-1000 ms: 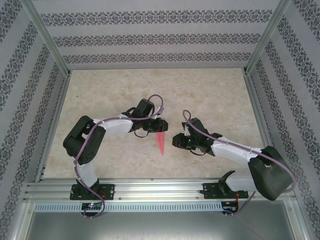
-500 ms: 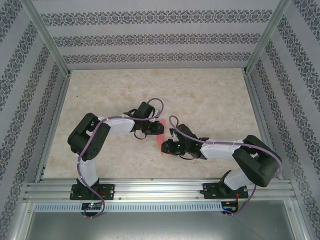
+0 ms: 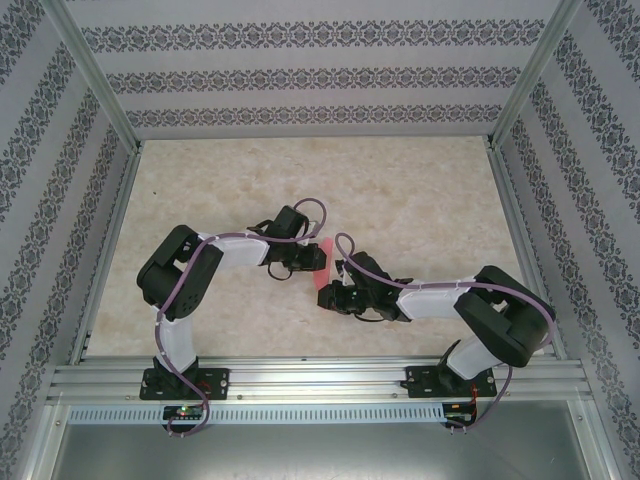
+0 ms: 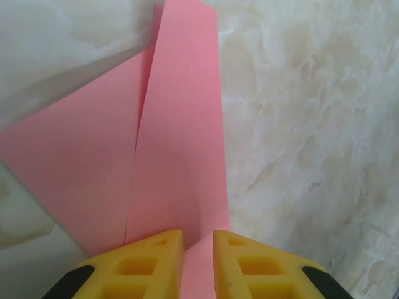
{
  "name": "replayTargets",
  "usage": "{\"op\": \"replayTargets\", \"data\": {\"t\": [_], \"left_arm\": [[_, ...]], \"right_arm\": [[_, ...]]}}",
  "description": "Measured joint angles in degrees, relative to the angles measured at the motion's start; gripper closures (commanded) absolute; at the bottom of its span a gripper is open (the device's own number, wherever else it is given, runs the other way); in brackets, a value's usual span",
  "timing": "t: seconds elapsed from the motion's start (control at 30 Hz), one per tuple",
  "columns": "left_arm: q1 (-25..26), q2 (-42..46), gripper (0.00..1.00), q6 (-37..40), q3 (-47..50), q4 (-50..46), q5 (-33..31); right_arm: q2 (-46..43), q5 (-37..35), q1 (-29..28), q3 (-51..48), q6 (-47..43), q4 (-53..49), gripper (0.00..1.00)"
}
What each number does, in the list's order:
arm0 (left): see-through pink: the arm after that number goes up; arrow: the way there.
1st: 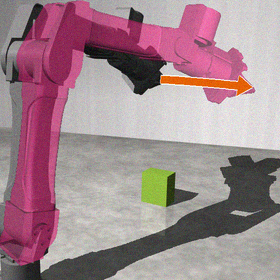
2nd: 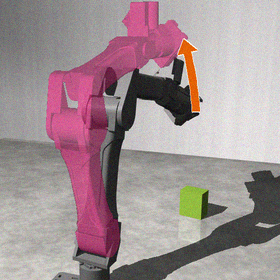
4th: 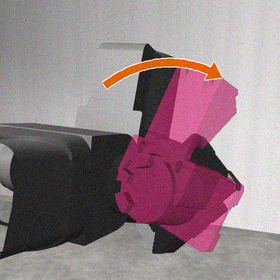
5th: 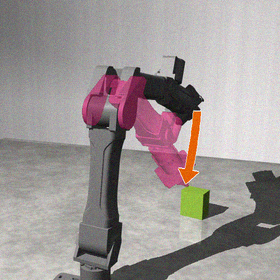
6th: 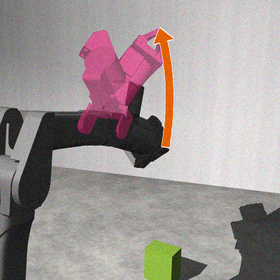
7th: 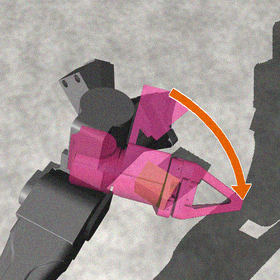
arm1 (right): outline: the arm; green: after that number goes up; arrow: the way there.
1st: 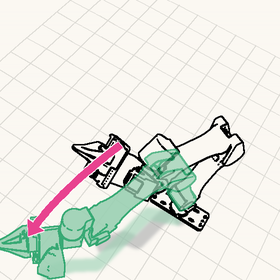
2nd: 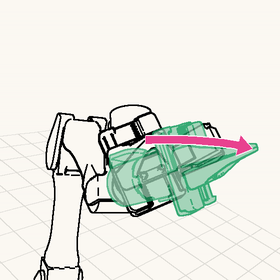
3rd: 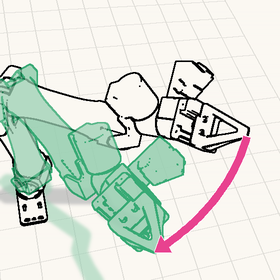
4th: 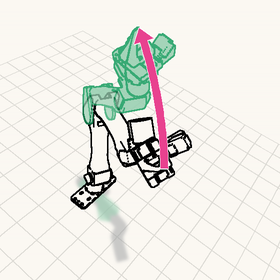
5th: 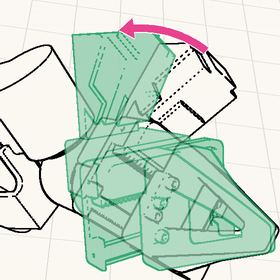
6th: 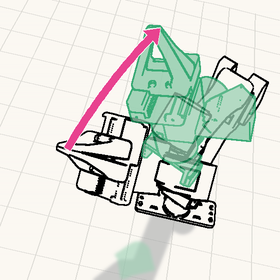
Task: Fold a paper plane with a square sheet of paper (fold left side to right side)
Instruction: Fold the wing for the fifth time at the center of the table.
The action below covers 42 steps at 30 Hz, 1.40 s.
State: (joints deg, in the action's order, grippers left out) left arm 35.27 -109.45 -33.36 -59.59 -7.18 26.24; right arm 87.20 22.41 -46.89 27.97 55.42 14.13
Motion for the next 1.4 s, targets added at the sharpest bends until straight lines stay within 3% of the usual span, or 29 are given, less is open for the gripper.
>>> {"op": "replayTargets", "data": {"t": [0.37,0.9,1.03,1.17,1.4], "left_arm": [[0.0,-0.1,0.80,0.0,0.1,0.5,0.0],[0.0,-0.2,0.79,0.0,0.6,1.6,0.4],[-0.1,-0.2,0.77,-0.1,0.6,1.9,1.0],[-0.3,0.1,0.68,-0.3,0.3,1.8,2.4],[-2.0,6.1,0.53,-1.3,-4.1,-1.5,4.9]], "right_arm": [[3.5,0.3,-0.1,0.4,1.6,0.9,0.81],[4.5,-1.4,-2.9,4.5,3.5,-6.5,0.83],[0.6,-1.1,-3.7,3.1,3.2,-11.6,0.81],[-7.0,-2.8,-3.0,2.6,0.0,-19.2,0.74],[-18.6,-15.4,-0.7,7.1,-8.8,-33.7,0.66]]}}
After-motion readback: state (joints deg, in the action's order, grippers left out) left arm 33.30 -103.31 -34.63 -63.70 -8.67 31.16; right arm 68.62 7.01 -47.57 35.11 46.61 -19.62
